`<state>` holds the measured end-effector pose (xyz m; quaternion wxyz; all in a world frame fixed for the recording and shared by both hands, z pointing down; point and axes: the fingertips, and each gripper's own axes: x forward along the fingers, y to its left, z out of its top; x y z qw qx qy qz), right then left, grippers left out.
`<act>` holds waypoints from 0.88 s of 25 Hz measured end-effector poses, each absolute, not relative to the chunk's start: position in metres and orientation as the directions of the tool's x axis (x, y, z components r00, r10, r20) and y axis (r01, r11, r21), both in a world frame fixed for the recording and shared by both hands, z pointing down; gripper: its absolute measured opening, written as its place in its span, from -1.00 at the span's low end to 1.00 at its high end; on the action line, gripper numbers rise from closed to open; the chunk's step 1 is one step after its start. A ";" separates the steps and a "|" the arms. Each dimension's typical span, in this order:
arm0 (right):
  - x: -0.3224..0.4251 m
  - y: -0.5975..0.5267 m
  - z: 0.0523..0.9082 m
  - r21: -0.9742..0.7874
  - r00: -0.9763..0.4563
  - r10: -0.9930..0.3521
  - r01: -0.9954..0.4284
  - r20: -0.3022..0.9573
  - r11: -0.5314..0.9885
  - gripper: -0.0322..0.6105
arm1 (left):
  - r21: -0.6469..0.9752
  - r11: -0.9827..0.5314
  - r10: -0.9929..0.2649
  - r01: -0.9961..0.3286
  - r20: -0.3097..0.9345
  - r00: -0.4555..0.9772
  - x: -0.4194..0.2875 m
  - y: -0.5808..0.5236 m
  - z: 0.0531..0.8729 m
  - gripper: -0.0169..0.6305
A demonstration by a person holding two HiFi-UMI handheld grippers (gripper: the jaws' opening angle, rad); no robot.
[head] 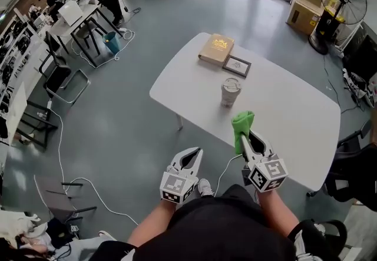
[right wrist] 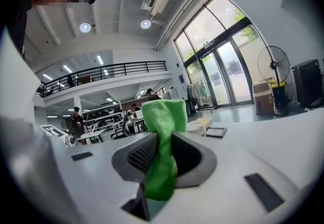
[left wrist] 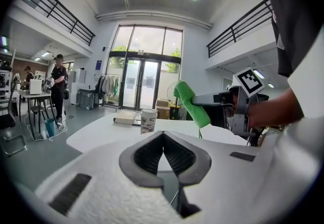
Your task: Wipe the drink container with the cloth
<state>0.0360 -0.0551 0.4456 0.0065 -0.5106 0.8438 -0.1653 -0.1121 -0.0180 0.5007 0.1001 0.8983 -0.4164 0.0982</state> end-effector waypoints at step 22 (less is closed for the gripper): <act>0.115 -0.174 0.478 -0.502 -0.435 -0.879 -0.815 0.197 0.290 -0.61 | 0.062 -0.672 -0.693 -0.738 0.299 0.656 -0.048 -0.150 0.507 -0.92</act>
